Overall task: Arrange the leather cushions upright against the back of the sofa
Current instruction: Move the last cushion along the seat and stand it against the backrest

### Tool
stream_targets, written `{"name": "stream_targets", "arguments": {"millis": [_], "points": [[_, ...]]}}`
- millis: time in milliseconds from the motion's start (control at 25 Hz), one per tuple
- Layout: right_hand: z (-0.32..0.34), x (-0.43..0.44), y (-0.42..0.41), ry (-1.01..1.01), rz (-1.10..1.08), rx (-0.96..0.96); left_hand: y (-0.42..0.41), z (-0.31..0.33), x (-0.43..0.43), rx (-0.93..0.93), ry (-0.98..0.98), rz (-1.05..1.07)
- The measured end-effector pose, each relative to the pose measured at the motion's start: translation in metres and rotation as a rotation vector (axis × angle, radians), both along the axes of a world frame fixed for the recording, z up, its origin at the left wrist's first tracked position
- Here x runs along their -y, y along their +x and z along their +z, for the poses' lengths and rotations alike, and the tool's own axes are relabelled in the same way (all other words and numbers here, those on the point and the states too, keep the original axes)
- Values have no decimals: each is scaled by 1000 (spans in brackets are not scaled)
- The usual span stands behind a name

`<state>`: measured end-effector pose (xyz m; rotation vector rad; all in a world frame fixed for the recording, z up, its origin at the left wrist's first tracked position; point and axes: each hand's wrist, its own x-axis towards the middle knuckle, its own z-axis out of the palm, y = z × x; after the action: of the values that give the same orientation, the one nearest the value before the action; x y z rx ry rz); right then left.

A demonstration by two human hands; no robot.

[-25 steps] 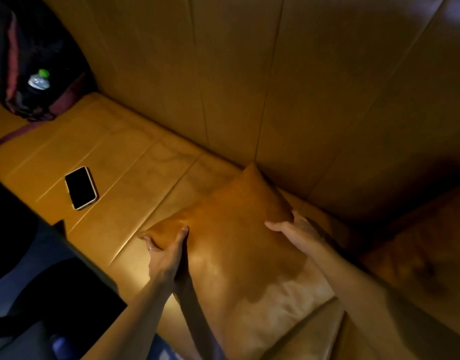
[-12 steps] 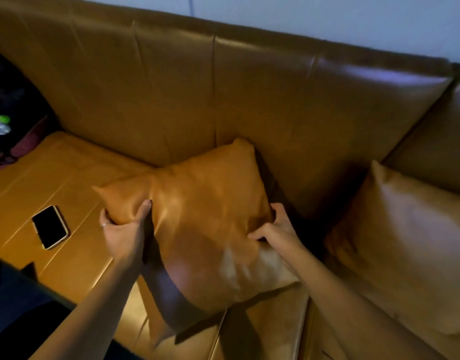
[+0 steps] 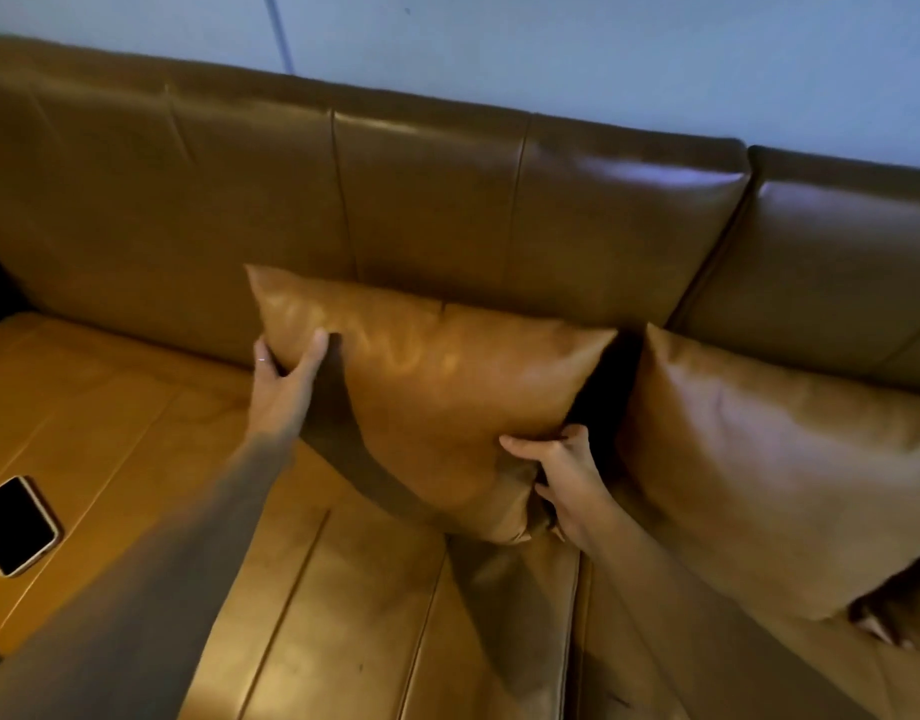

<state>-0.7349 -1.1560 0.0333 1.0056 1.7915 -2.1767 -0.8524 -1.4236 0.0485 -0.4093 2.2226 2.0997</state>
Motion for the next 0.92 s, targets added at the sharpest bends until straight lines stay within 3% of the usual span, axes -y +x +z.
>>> {"name": "stream_targets", "arguments": {"millis": [200, 920], "points": [[-3, -3, -24, 48, -5, -55, -25, -15, -24, 124, -14, -17], [-17, 1, -47, 305, -40, -136, -24, -25, -26, -65, -7, 16]]}}
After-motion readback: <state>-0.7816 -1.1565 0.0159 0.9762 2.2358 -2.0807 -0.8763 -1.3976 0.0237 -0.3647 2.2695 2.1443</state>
